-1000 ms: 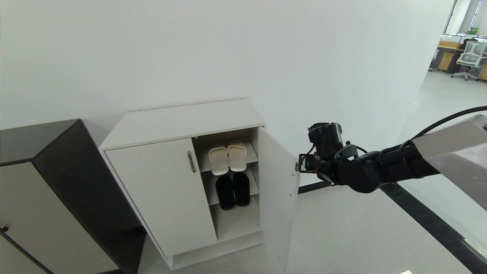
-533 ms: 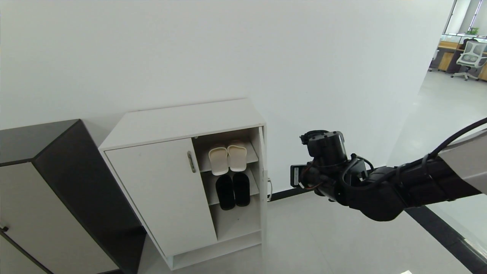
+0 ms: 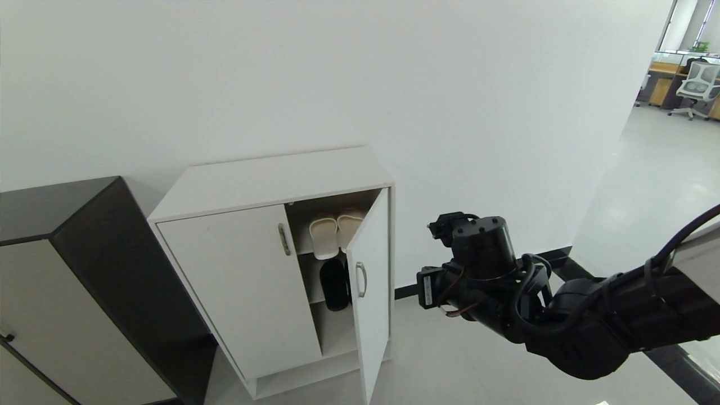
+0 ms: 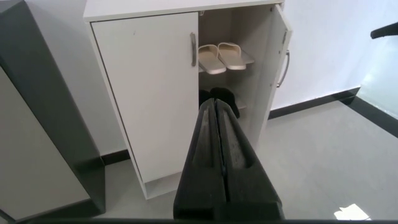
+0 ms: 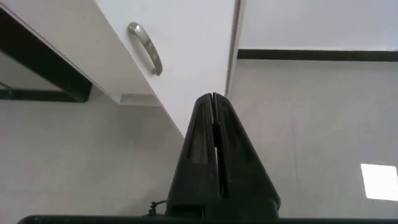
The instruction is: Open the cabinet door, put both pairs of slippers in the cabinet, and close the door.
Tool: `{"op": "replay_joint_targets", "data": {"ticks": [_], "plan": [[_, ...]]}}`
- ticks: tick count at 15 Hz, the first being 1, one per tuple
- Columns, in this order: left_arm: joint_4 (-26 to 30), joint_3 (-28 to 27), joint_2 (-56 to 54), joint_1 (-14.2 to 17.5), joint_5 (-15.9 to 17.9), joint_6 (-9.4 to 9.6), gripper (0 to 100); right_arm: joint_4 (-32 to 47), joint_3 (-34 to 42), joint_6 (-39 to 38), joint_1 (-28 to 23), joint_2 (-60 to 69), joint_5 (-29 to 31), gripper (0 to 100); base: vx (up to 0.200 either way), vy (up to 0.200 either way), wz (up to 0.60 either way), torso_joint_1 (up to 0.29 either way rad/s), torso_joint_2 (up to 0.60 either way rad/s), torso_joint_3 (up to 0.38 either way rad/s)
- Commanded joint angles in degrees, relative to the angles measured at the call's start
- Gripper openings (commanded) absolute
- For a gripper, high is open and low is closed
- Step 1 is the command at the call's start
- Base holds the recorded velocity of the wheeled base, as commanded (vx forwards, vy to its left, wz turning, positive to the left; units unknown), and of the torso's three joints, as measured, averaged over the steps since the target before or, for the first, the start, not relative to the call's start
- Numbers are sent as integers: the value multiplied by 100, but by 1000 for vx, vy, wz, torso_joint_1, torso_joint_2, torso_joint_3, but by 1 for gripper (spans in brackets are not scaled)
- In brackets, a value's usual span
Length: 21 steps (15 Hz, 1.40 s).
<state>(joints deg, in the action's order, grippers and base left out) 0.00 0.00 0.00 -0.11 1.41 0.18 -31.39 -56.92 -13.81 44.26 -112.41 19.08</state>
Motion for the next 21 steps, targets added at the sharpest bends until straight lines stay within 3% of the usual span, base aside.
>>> {"op": "replay_joint_targets", "data": {"ticks": [1, 4, 9, 13, 14, 21], "plan": [[0, 0, 0, 2, -1, -1, 0, -16, 14, 1, 38, -9, -1, 0, 0, 0, 600, 2, 2, -2], [0, 0, 0, 2, -1, -1, 0, -16, 32, -7, 38, -18, -1, 0, 0, 0, 600, 7, 2, 2], [0, 0, 0, 2, -1, -1, 0, -174, 234, 19, -6, -9, -71, 0, 0, 0, 0, 0, 0, 0], [0, 0, 0, 2, -1, 8, 0, -1581, 1113, 713, -586, -71, -1468, 0, 0, 0, 0, 0, 0, 0], [0, 0, 0, 2, -1, 8, 0, -1686, 1165, 748, -638, -106, -1547, 0, 0, 0, 0, 0, 0, 0], [0, 0, 0, 2, 8, 17, 0, -2161, 1297, 748, -876, -501, -1723, 0, 200, 0, 0, 2, 4, 2]]}}
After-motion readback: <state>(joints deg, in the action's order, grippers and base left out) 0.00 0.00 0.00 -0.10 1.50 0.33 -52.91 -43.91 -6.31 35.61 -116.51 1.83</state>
